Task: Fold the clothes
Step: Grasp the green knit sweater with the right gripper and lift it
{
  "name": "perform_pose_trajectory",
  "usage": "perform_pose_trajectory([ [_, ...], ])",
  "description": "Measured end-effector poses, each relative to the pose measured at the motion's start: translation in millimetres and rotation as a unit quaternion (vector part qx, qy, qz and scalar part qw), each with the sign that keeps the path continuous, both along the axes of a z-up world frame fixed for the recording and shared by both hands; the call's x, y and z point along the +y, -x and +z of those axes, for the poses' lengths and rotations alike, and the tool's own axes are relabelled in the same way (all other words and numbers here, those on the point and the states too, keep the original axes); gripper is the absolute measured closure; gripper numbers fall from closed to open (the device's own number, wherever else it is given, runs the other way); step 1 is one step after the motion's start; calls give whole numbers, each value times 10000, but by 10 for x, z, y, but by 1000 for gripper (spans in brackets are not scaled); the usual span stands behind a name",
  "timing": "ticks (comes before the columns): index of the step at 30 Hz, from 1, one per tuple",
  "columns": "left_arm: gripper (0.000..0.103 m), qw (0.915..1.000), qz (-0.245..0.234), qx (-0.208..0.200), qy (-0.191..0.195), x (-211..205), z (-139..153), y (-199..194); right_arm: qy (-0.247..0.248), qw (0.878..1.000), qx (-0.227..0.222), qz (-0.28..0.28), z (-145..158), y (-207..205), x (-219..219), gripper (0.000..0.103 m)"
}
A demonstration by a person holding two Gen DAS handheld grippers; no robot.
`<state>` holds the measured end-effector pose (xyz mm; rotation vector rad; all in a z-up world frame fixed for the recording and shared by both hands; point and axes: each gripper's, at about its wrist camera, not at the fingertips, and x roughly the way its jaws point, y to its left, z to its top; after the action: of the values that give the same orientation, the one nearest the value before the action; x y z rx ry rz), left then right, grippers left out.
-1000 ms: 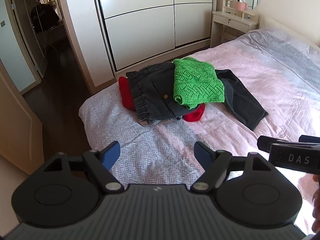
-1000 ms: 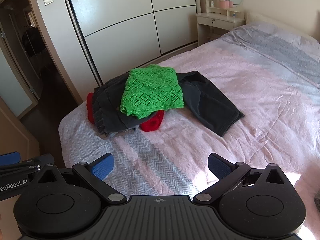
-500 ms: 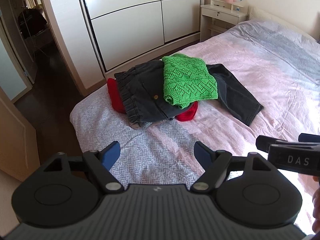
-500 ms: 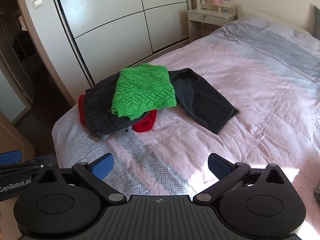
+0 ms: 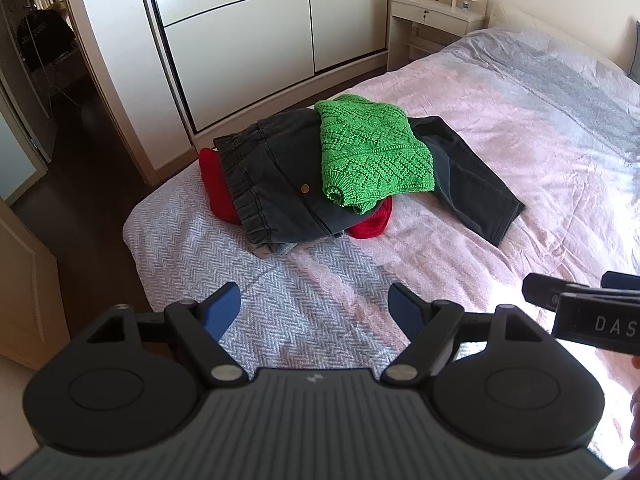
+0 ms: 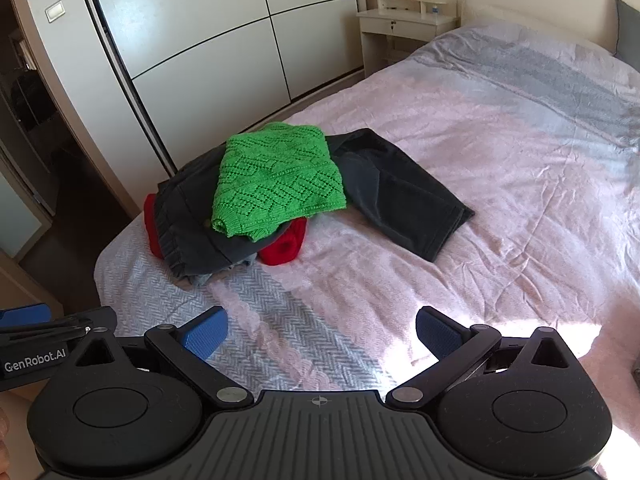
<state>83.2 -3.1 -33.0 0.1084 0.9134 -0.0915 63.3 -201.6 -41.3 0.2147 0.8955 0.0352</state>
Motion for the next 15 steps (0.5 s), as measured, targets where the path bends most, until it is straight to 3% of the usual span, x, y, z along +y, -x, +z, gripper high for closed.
perform_pose_trajectory([
  [15, 25, 9991, -125, 390, -71, 151, -189, -733, -460, 9983, 326, -168, -326, -609, 92, 1],
])
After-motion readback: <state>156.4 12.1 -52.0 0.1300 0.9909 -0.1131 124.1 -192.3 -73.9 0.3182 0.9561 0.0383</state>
